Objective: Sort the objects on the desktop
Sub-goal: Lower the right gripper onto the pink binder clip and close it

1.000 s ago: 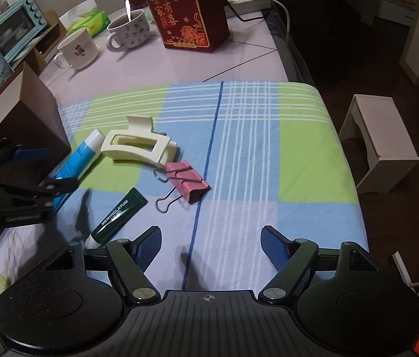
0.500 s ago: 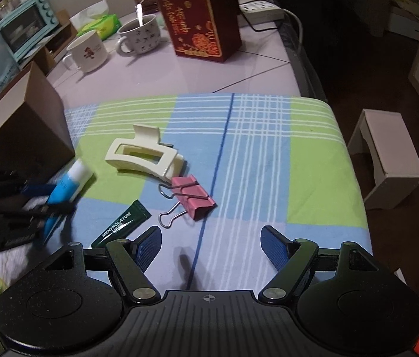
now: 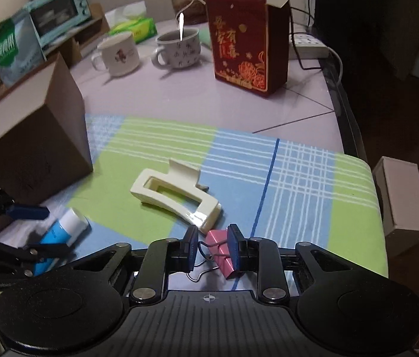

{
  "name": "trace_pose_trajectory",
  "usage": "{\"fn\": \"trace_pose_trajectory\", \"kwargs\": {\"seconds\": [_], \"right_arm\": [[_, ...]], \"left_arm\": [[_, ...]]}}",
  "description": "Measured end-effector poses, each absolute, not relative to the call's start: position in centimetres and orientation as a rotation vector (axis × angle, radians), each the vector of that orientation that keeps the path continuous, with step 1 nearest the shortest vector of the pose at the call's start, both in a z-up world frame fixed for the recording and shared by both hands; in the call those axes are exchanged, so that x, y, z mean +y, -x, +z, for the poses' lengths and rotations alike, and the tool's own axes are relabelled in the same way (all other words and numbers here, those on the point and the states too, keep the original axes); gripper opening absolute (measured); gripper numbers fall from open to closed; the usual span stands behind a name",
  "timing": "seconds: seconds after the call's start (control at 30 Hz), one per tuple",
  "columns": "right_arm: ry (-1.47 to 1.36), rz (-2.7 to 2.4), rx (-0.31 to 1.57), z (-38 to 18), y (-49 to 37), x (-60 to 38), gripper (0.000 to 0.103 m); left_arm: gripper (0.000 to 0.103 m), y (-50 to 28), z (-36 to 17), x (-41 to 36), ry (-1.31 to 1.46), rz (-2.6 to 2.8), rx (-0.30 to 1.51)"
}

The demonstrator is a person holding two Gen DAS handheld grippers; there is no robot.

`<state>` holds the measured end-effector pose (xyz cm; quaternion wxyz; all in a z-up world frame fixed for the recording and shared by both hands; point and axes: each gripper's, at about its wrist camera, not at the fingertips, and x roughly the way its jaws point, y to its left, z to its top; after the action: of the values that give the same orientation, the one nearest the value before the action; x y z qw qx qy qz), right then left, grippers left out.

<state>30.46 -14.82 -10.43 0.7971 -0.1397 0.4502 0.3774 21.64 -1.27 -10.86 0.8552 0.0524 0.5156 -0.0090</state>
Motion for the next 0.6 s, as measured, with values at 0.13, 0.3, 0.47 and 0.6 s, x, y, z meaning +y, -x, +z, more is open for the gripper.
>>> {"fn": "trace_pose_trajectory", "kwargs": {"seconds": [0.13,0.3,0.47,0.6], "right_arm": [[0.361,0.833,0.984,-10.8,-29.6,-16.7,0.02],[0.433,0.859,1.007,-11.1,-28.6,-19.4,0.013],[0.329,0.8,1.063,-11.2,-28.7,-20.9,0.066],[0.235,0.719,1.075,-11.3,-29.2,-19.2,0.08]], "left_arm": [[0.032,-21.2,-11.5,-1.2,-0.075,-0.038,1.116],[0.03,-20.3,-11.6,-1.1,-0.042,-0.033,1.121],[0.043,-19.9,-11.5,-1.0,-0.034,-0.035,1.13],[0.047,-20.3,-11.2,-0.7,-0.026,-0.018,1.122]]}}
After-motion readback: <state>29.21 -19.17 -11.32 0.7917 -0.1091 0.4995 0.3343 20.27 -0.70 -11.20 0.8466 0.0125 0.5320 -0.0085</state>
